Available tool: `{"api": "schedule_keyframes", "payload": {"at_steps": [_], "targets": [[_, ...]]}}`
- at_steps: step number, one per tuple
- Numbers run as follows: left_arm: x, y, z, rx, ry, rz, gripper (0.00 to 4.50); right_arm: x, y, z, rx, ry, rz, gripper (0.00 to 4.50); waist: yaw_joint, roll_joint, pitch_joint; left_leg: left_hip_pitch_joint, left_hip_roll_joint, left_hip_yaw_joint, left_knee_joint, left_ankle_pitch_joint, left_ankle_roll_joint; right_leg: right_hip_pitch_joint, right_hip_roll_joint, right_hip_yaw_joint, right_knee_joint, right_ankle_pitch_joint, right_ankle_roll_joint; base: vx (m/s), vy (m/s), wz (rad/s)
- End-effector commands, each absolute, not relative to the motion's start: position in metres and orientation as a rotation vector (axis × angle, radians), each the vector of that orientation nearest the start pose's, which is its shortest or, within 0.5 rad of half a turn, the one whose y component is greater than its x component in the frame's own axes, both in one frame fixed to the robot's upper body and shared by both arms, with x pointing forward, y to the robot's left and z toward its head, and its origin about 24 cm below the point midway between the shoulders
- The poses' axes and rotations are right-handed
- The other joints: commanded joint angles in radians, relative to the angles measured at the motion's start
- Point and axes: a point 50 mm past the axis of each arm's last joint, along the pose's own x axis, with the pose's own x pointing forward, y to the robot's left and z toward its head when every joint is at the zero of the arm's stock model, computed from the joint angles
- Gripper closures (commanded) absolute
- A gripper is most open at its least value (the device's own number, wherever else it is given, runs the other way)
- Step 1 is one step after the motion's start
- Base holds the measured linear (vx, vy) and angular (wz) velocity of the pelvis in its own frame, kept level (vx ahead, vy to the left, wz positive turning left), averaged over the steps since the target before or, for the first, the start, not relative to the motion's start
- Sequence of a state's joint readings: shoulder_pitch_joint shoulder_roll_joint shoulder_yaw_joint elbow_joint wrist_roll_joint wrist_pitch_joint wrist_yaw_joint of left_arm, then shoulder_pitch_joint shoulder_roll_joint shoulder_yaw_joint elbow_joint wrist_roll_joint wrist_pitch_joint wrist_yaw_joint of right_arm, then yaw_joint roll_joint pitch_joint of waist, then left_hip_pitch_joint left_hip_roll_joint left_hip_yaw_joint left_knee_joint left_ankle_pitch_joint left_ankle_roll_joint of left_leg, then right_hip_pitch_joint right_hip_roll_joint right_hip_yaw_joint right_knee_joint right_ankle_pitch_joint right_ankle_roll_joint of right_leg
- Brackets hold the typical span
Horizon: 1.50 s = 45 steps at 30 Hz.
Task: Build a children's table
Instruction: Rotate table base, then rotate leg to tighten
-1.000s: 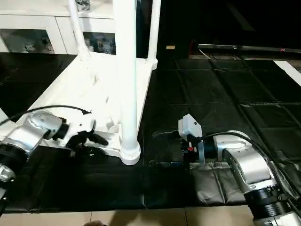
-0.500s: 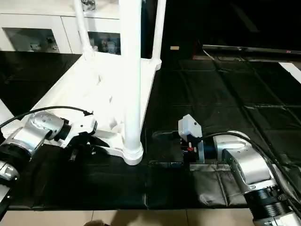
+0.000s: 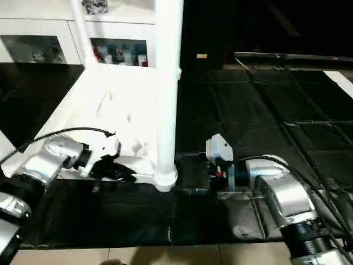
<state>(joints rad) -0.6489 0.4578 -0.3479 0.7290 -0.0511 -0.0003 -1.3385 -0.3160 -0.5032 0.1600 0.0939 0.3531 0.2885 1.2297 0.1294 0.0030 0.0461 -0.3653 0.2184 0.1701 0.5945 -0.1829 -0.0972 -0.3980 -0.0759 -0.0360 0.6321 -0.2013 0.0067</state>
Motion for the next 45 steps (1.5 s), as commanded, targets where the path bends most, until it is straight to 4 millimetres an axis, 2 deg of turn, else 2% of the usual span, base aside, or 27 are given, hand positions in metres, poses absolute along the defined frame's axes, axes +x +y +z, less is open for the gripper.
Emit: {"api": "schedule_keyframes", "payload": {"at_steps": [1, 2, 3, 6, 9, 15, 17, 19, 20, 21, 22, 24, 27, 28, 31, 32, 33, 37, 38, 45], "targets": [[0.312, 0.15, 0.046, 0.256, 0.481, -1.365, 4.42, 0.273, -0.152, 0.086, -0.113, 0.212, 1.351, 0.0, 0.002, -0.005, -0.064, 0.007, 0.01, 0.002, -0.07, -0.19, -0.003, 0.054, -0.057, 0.027, -0.064, -0.089, -0.253, 0.0, 0.0, 0.0], [0.308, 0.147, 0.045, 0.264, 0.48, -1.387, 4.42, 0.274, -0.152, 0.084, -0.12, 0.215, 1.34, 0.0, -0.004, -0.008, -0.063, 0.007, 0.007, 0.004, -0.069, -0.189, 0.002, 0.052, -0.054, 0.027, -0.068, -0.106, -0.248, 0.0, 0.0, 0.0], [0.308, 0.147, 0.045, 0.264, 0.48, -1.387, 4.42, 0.274, -0.152, 0.084, -0.12, 0.215, 1.34, 0.0, -0.01, -0.006, -0.063, 0.005, 0.006, 0.004, -0.069, -0.182, 0.008, 0.052, -0.052, 0.028, -0.069, -0.105, -0.246, 0.0, 0.0, 0.0], [0.301, 0.145, 0.043, 0.292, 0.488, -1.427, 4.42, 0.279, -0.155, 0.082, -0.146, 0.22, 1.297, 0.0, -0.015, -0.006, -0.063, 0.006, 0.005, 0.005, -0.068, -0.179, 0.017, 0.05, -0.051, 0.028, -0.073, -0.119, -0.236, 0.0, 0.0, 0.0], [0.293, 0.144, 0.041, 0.333, 0.506, -1.477, 4.42, 0.283, -0.157, 0.081, -0.158, 0.225, 1.267, 0.0, -0.016, -0.003, -0.065, 0.007, 0.006, 0.004, -0.068, -0.168, 0.02, 0.049, -0.049, 0.027, -0.072, -0.109, -0.234, 0.0, 0.0, 0.0], [0.285, 0.143, 0.043, 0.383, 0.54, -1.546, 4.42, 0.284, -0.154, 0.08, -0.135, 0.221, 1.323, 0.0, -0.011, 0.001, -0.066, 0.009, 0.008, 0.008, -0.066, -0.165, 0.031, 0.047, -0.047, 0.027, -0.066, -0.048, -0.254, 0.0, 0.0, 0.0], [0.286, 0.146, 0.041, 0.464, 0.595, -1.529, 4.42, 0.284, -0.15, 0.078, -0.129, 0.218, 1.385, 0.0, -0.01, -0.002, -0.066, 0.007, 0.008, 0.007, -0.066, -0.165, 0.035, 0.048, -0.048, 0.026, -0.065, -0.05, -0.252, 0.0, 0.0, 0.0], [0.289, 0.149, 0.039, 0.518, 0.636, -1.509, 4.42, 0.287, -0.146, 0.075, -0.119, 0.227, 1.436, 0.0, -0.014, -0.002, -0.063, 0.009, 0.006, 0.008, -0.068, -0.188, 0.031, 0.047, -0.049, 0.026, -0.071, -0.1, -0.248, 0.0, 0.0, 0.0], [0.289, 0.149, 0.039, 0.518, 0.636, -1.509, 4.47, 0.287, -0.146, 0.075, -0.119, 0.227, 1.436, 0.19, -0.015, -0.002, -0.061, 0.009, 0.006, 0.008, -0.068, -0.198, 0.029, 0.046, -0.049, 0.026, -0.072, -0.119, -0.248, 0.0, 0.0, 0.0], [0.289, 0.149, 0.039, 0.531, 0.646, -1.512, 4.47, 0.289, -0.145, 0.075, -0.11, 0.23, 1.453, 0.19, -0.012, 0.0, -0.06, 0.012, 0.007, 0.008, -0.069, -0.211, 0.022, 0.045, -0.05, 0.027, -0.077, -0.154, -0.239, 0.0, 0.0, 0.0], [0.289, 0.15, 0.04, 0.541, 0.652, -1.52, 4.5, 0.29, -0.144, 0.074, -0.103, 0.232, 1.47, 0.38, -0.015, -0.002, -0.06, 0.01, 0.007, 0.007, -0.07, -0.22, 0.019, 0.046, -0.053, 0.027, -0.077, -0.177, -0.238, 0.0, 0.0, 0.0], [0.288, 0.149, 0.042, 0.541, 0.659, -1.552, 4.5, 0.29, -0.142, 0.073, -0.094, 0.247, 1.521, 0.48, -0.014, -0.004, -0.059, 0.01, 0.008, 0.006, -0.072, -0.22, 0.016, 0.046, -0.052, 0.027, -0.079, -0.194, -0.231, 0.0, 0.0, 0.0], [0.286, 0.148, 0.044, 0.522, 0.663, -1.579, 4.5, 0.29, -0.141, 0.072, -0.087, 0.267, 1.575, 0.76, -0.015, -0.003, -0.064, 0.008, 0.008, 0.006, -0.07, -0.193, 0.023, 0.046, -0.051, 0.025, -0.072, -0.147, -0.244, 0.0, 0.0, 0.0], [0.284, 0.147, 0.047, 0.507, 0.659, -1.608, 4.5, 0.291, -0.141, 0.071, -0.088, 0.286, 1.61, 0.82, -0.015, -0.006, -0.065, 0.007, 0.007, 0.007, -0.068, -0.177, 0.028, 0.048, -0.049, 0.024, -0.07, -0.119, -0.251, 0.0, 0.0, 0.0], [0.283, 0.146, 0.048, 0.497, 0.651, -1.626, 4.5, 0.293, -0.141, 0.07, -0.087, 0.304, 1.635, 1.16, -0.015, -0.003, -0.067, 0.006, 0.008, 0.008, -0.065, -0.151, 0.041, 0.047, -0.047, 0.023, -0.063, -0.063, -0.27, 0.0, 0.0, 0.0], [0.283, 0.145, 0.049, 0.493, 0.648, -1.629, 4.5, 0.295, -0.142, 0.069, -0.087, 0.316, 1.644, 1.16, -0.013, -0.006, -0.068, 0.008, 0.008, 0.01, -0.063, -0.144, 0.048, 0.045, -0.046, 0.023, -0.062, -0.038, -0.281, 0.0, 0.0, 0.0], [0.283, 0.145, 0.049, 0.491, 0.645, -1.63, 4.5, 0.296, -0.142, 0.069, -0.09, 0.323, 1.652, 1.35, -0.011, -0.004, -0.068, 0.006, 0.008, 0.009, -0.063, -0.141, 0.051, 0.047, -0.047, 0.021, -0.06, -0.033, -0.286, 0.0, 0.0, 0.0], [0.283, 0.145, 0.049, 0.483, 0.645, -1.63, 4.5, 0.301, -0.139, 0.068, -0.091, 0.333, 1.67, 1.49, -0.011, -0.005, -0.067, 0.007, 0.008, 0.01, -0.064, -0.154, 0.049, 0.047, -0.049, 0.021, -0.062, -0.053, -0.286, 0.0, 0.0, 0.0], [0.283, 0.145, 0.049, 0.483, 0.645, -1.63, 4.5, 0.301, -0.139, 0.068, -0.091, 0.333, 1.67, 1.7, -0.012, -0.006, -0.067, 0.006, 0.008, 0.01, -0.064, -0.154, 0.048, 0.048, -0.049, 0.021, -0.061, -0.055, -0.286, 0.0, 0.0, 0.0], [0.286, 0.145, 0.05, 0.467, 0.644, -1.598, 4.5, 0.303, -0.134, 0.066, -0.086, 0.344, 1.706, 2.11, -0.01, -0.005, -0.067, 0.007, 0.009, 0.01, -0.065, -0.157, 0.048, 0.047, -0.049, 0.022, -0.062, -0.066, -0.283, 0.0, 0.0, 0.0]]}}
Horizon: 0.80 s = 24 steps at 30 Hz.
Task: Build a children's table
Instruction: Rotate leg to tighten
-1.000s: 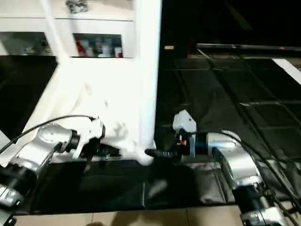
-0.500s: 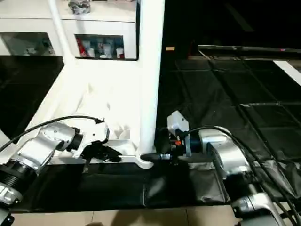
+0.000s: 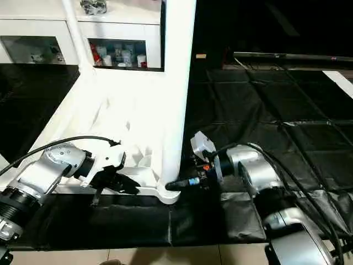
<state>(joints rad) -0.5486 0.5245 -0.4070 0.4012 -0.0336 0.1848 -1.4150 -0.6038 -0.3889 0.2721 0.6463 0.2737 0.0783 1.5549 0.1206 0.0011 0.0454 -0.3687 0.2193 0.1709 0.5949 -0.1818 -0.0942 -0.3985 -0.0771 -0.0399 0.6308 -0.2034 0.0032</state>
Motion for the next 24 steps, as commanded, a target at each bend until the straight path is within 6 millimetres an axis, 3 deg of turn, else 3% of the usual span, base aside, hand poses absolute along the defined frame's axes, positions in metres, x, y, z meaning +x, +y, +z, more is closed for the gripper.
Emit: {"api": "schedule_keyframes", "payload": {"at_steps": [1, 5, 8, 12, 14, 15, 16, 18, 22, 24], "targets": [[0.287, 0.145, 0.05, 0.465, 0.645, -1.589, 4.5, 0.303, -0.134, 0.065, -0.084, 0.345, 1.709, 2.2, 0.0, -0.003, -0.067, 0.011, 0.008, 0.009, -0.065, -0.151, 0.046, 0.047, -0.047, 0.026, -0.059, -0.05, -0.281, 0.0, 0.0, 0.0], [0.296, 0.142, 0.052, 0.392, 0.649, -1.483, 4.5, 0.3, -0.133, 0.062, -0.009, 0.341, 1.693, 2.44, 0.001, 0.001, -0.065, 0.012, 0.007, 0.01, -0.065, -0.162, 0.044, 0.047, -0.046, 0.026, -0.062, -0.057, -0.284, 0.0, 0.0, 0.0], [0.301, 0.138, 0.055, 0.358, 0.631, -1.435, 4.5, 0.298, -0.133, 0.059, 0.006, 0.342, 1.672, 2.5, 0.007, 0.002, -0.063, 0.016, 0.009, 0.01, -0.067, -0.195, 0.034, 0.044, -0.048, 0.027, -0.069, -0.112, -0.276, 0.0, 0.0, 0.0], [0.315, 0.123, 0.06, 0.275, 0.58, -1.292, 4.5, 0.305, -0.126, 0.048, 0.013, 0.307, 1.437, 2.51, 0.011, 0.002, -0.057, 0.018, 0.007, 0.008, -0.074, -0.228, 0.007, 0.041, -0.051, 0.029, -0.081, -0.202, -0.242, 0.0, 0.0, 0.0], [0.318, 0.117, 0.06, 0.261, 0.574, -1.254, 4.5, 0.31, -0.121, 0.043, 0.019, 0.319, 1.334, 2.52, 0.006, -0.001, -0.056, 0.019, 0.002, 0.004, -0.078, -0.253, -0.011, 0.042, -0.052, 0.027, -0.088, -0.284, -0.215, 0.0, 0.0, 0.0], [0.32, 0.115, 0.06, 0.25, 0.571, -1.236, 4.5, 0.312, -0.119, 0.04, 0.024, 0.33, 1.285, 2.54, -0.006, -0.004, -0.054, 0.006, 0.0, -0.001, -0.082, -0.245, -0.019, 0.05, -0.054, 0.025, -0.089, -0.319, -0.19, -0.051, -0.002, -0.11], [0.323, 0.108, 0.06, 0.227, 0.568, -1.198, 4.5, 0.315, -0.111, 0.036, 0.045, 0.345, 1.213, 2.55, -0.015, -0.004, -0.052, 0.003, -0.002, -0.003, -0.084, -0.263, -0.024, 0.048, -0.054, 0.02, -0.096, -0.38, -0.166, 0.0, 0.0, 0.0], [0.325, 0.104, 0.06, 0.215, 0.562, -1.172, 4.5, 0.318, -0.104, 0.034, 0.06, 0.347, 1.152, 2.55, -0.026, -0.006, -0.053, 0.009, -0.004, -0.003, -0.082, -0.275, -0.023, 0.042, -0.055, 0.023, -0.103, -0.422, -0.151, 0.0, 0.0, 0.0], [0.332, 0.084, 0.062, 0.18, 0.535, -1.065, 4.5, 0.334, -0.075, 0.033, 0.144, 0.366, 0.885, 2.55, -0.043, -0.004, -0.051, 0.002, -0.007, -0.005, -0.085, -0.26, -0.023, 0.041, -0.051, 0.021, -0.105, -0.419, -0.143, 0.0, 0.0, 0.0], [0.334, 0.081, 0.063, 0.182, 0.532, -1.049, 4.5, 0.336, -0.07, 0.033, 0.164, 0.369, 0.848, 2.55, -0.047, -0.002, -0.053, 0.006, -0.007, -0.009, -0.086, -0.273, -0.024, 0.04, -0.053, 0.02, -0.107, -0.429, -0.138, 0.0, 0.0, 0.0]]}}
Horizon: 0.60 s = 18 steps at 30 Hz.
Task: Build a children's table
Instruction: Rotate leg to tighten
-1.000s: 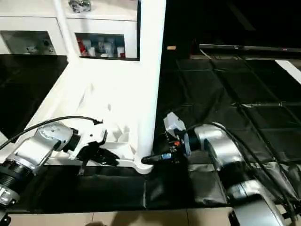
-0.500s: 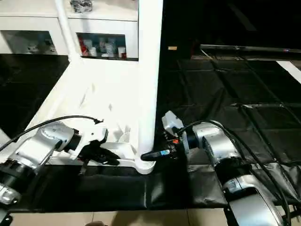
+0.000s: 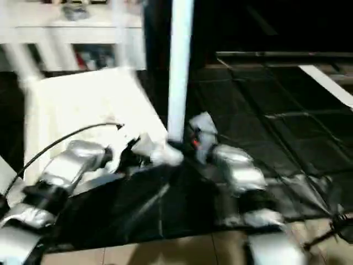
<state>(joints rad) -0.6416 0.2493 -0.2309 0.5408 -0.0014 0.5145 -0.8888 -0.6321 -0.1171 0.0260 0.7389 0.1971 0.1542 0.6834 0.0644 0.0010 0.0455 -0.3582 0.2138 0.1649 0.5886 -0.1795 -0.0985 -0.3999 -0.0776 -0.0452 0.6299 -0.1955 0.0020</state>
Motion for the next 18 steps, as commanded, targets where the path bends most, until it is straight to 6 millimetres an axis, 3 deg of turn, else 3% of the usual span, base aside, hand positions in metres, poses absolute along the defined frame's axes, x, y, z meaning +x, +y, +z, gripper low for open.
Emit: {"api": "schedule_keyframes", "payload": {"at_steps": [1, 4, 5, 7, 10, 12, 18], "targets": [[0.334, 0.08, 0.063, 0.183, 0.53, -1.041, 4.5, 0.337, -0.068, 0.033, 0.176, 0.371, 0.828, 2.55, 0.008, -0.003, -0.054, -0.003, -0.001, -0.002, -0.079, -0.278, -0.014, 0.039, -0.052, 0.027, -0.107, -0.414, -0.143, 0.0, 0.0, 0.0], [0.338, 0.077, 0.062, 0.275, 0.488, -1.0, 4.5, 0.333, -0.058, 0.034, 0.162, 0.353, 0.866, 2.55, 0.007, -0.004, -0.056, -0.004, 0.001, 0.0, -0.078, -0.259, 0.005, 0.041, -0.048, 0.031, -0.101, -0.323, -0.167, 0.0, 0.0, 0.0], [0.337, 0.078, 0.06, 0.281, 0.497, -1.009, 4.5, 0.332, -0.059, 0.035, 0.174, 0.342, 0.877, 2.2, 0.008, -0.003, -0.057, -0.005, 0.001, 0.0, -0.078, -0.25, 0.008, 0.043, -0.049, 0.031, -0.099, -0.302, -0.173, 0.0, 0.0, 0.0], [0.334, 0.081, 0.057, 0.29, 0.516, -1.025, 4.5, 0.33, -0.066, 0.034, 0.162, 0.319, 0.88, 2.2, 0.009, 0.002, -0.057, -0.004, 0.002, 0.003, -0.079, -0.238, 0.016, 0.044, -0.048, 0.031, -0.097, -0.249, -0.188, 0.0, 0.0, 0.0], [0.332, 0.084, 0.055, 0.301, 0.528, -1.041, 4.5, 0.329, -0.072, 0.033, 0.142, 0.306, 0.885, 1.79, 0.01, 0.002, -0.058, -0.002, 0.002, 0.004, -0.08, -0.239, 0.018, 0.046, -0.049, 0.031, -0.096, -0.237, -0.199, 0.0, 0.0, 0.0], [0.329, 0.09, 0.052, 0.325, 0.543, -1.072, 4.5, 0.328, -0.082, 0.035, 0.18, 0.291, 0.893, 1.66, 0.012, 0.005, -0.057, -0.001, 0.003, 0.004, -0.081, -0.244, 0.023, 0.047, -0.048, 0.031, -0.098, -0.231, -0.202, 0.0, 0.0, 0.0], [0.319, 0.106, 0.048, 0.378, 0.545, -1.204, 4.5, 0.324, -0.113, 0.045, 0.147, 0.256, 0.996, 1.18, 0.026, 0.009, -0.064, 0.001, 0.006, 0.006, -0.076, -0.178, 0.044, 0.054, -0.046, 0.03, -0.085, -0.077, -0.243, 0.0, 0.0, 0.0]]}}
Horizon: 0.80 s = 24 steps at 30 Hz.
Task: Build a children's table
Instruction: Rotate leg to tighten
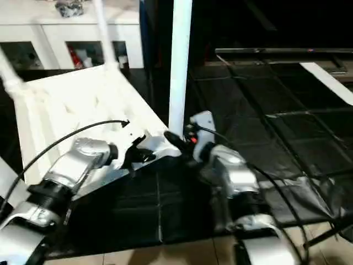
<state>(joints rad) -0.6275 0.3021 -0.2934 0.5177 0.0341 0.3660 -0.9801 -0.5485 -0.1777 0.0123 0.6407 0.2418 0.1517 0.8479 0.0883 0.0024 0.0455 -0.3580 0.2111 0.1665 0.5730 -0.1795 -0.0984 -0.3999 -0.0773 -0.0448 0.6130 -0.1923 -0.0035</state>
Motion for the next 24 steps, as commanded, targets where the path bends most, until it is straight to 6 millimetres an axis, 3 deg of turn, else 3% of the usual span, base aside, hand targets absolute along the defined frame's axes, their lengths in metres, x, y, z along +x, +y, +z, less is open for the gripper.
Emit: {"api": "schedule_keyframes", "payload": {"at_steps": [1, 4, 11, 18, 19, 23, 24], "targets": [[0.319, 0.108, 0.048, 0.377, 0.553, -1.208, 4.5, 0.324, -0.115, 0.045, 0.135, 0.258, 1.01, 1.01, 0.003, 0.008, -0.064, 0.001, 0.01, 0.005, -0.06, -0.174, 0.044, 0.053, -0.048, 0.03, -0.066, -0.061, -0.247, 0.0, 0.0, 0.0], [0.313, 0.119, 0.049, 0.388, 0.555, -1.304, 4.5, 0.314, -0.135, 0.05, 0.002, 0.264, 1.196, 0.81, 0.011, 0.01, -0.063, 0.005, 0.011, 0.009, -0.058, -0.187, 0.051, 0.053, -0.045, 0.028, -0.063, -0.048, -0.26, 0.0, 0.0, 0.0], [0.301, 0.132, 0.055, 0.458, 0.531, -1.526, 4.5, 0.312, -0.152, 0.069, -0.043, 0.221, 1.393, 0.81, 0.027, 0.009, -0.062, 0.006, 0.015, 0.011, -0.06, -0.208, 0.047, 0.051, -0.049, 0.027, -0.065, -0.099, -0.261, 0.0, 0.0, 0.0], [0.296, 0.136, 0.057, 0.503, 0.552, -1.63, 4.5, 0.308, -0.151, 0.071, -0.067, 0.274, 1.564, 0.81, 0.036, 0.009, -0.064, 0.008, 0.018, 0.013, -0.056, -0.185, 0.054, 0.049, -0.047, 0.026, -0.057, -0.051, -0.282, 0.0, 0.0, 0.0], [0.295, 0.136, 0.057, 0.51, 0.554, -1.648, 4.5, 0.307, -0.15, 0.07, -0.077, 0.29, 1.592, 1.07, 0.039, 0.009, -0.065, 0.008, 0.018, 0.014, -0.056, -0.183, 0.053, 0.049, -0.048, 0.026, -0.056, -0.048, -0.285, 0.0, 0.0, 0.0], [0.293, 0.136, 0.058, 0.53, 0.55, -1.683, 4.5, 0.305, -0.147, 0.067, -0.087, 0.318, 1.654, 1.2, 0.047, 0.006, -0.066, 0.008, 0.019, 0.014, -0.055, -0.178, 0.052, 0.049, -0.049, 0.026, -0.053, -0.045, -0.286, 0.0, 0.0, 0.0], [0.293, 0.136, 0.059, 0.535, 0.549, -1.69, 4.5, 0.304, -0.146, 0.066, -0.086, 0.325, 1.67, 1.41, 0.048, 0.006, -0.065, 0.008, 0.019, 0.014, -0.055, -0.178, 0.051, 0.049, -0.049, 0.027, -0.054, -0.048, -0.284, 0.0, 0.0, 0.0]]}}
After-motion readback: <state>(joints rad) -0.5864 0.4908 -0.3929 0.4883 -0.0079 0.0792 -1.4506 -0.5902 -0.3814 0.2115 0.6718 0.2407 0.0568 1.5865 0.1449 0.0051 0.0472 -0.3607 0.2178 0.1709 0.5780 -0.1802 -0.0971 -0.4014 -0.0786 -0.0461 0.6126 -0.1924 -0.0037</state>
